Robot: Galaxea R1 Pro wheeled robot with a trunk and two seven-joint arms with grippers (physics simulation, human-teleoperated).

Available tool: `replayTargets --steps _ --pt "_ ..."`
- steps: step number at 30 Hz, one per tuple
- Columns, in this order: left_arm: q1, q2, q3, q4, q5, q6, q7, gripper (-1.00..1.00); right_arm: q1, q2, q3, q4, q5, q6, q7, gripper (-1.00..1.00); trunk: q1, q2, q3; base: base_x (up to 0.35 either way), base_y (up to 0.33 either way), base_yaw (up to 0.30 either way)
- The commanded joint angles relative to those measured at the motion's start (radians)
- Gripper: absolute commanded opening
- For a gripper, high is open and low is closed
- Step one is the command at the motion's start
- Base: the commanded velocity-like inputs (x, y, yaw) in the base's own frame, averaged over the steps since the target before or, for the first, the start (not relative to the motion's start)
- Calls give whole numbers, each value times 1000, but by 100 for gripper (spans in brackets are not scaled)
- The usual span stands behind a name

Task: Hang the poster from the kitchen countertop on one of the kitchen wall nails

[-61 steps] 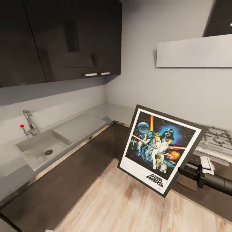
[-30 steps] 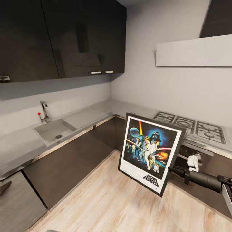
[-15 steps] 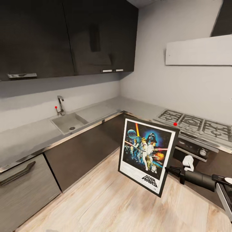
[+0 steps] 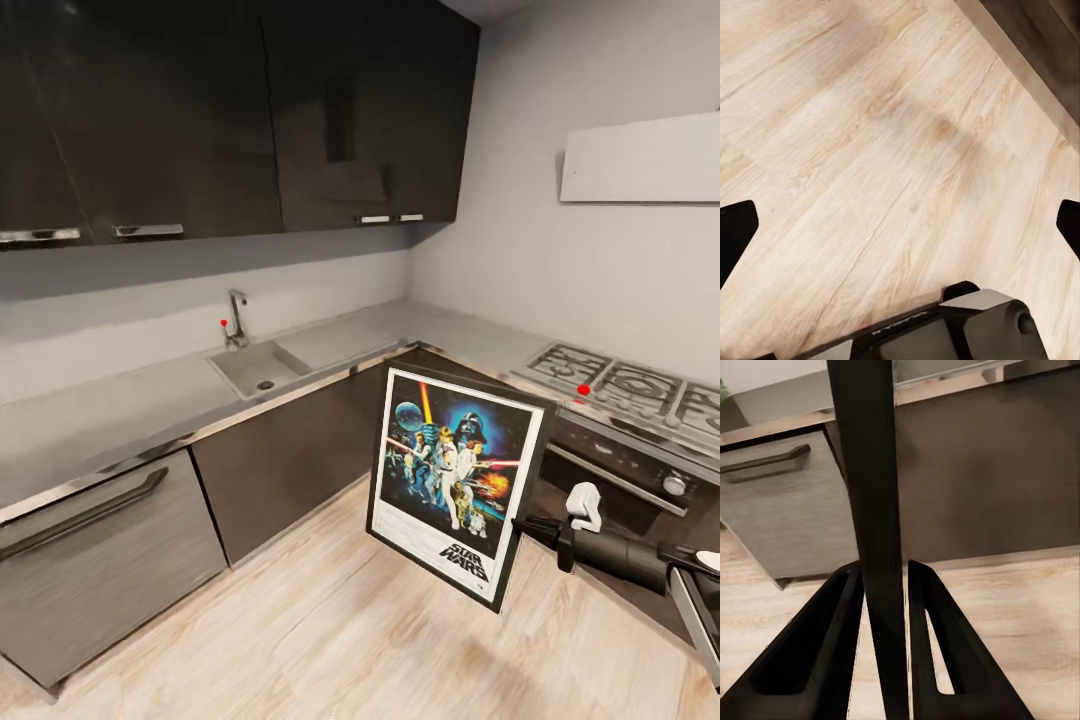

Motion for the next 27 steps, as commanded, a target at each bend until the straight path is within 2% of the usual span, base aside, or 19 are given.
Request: replayTargets --steps 1,8,15,27 --pt "-1 0 -8 1 7 -5 -2 100 -1 0 -1 0 -6 11 4 -100 1 -2 -2 -106 121 286" --pt "-1 0 -8 2 7 -5 1 100 -1 0 -1 0 -6 11 4 -100 1 -2 -2 -168 198 287" --pt "-1 0 -8 2 7 -5 39 100 -1 0 -1 0 -6 11 4 -100 1 -2 -2 -61 259 288" --pt "-1 0 -8 2 7 -6 46 100 -1 0 -1 0 -6 11 4 -100 1 -2 -2 -49 119 288"
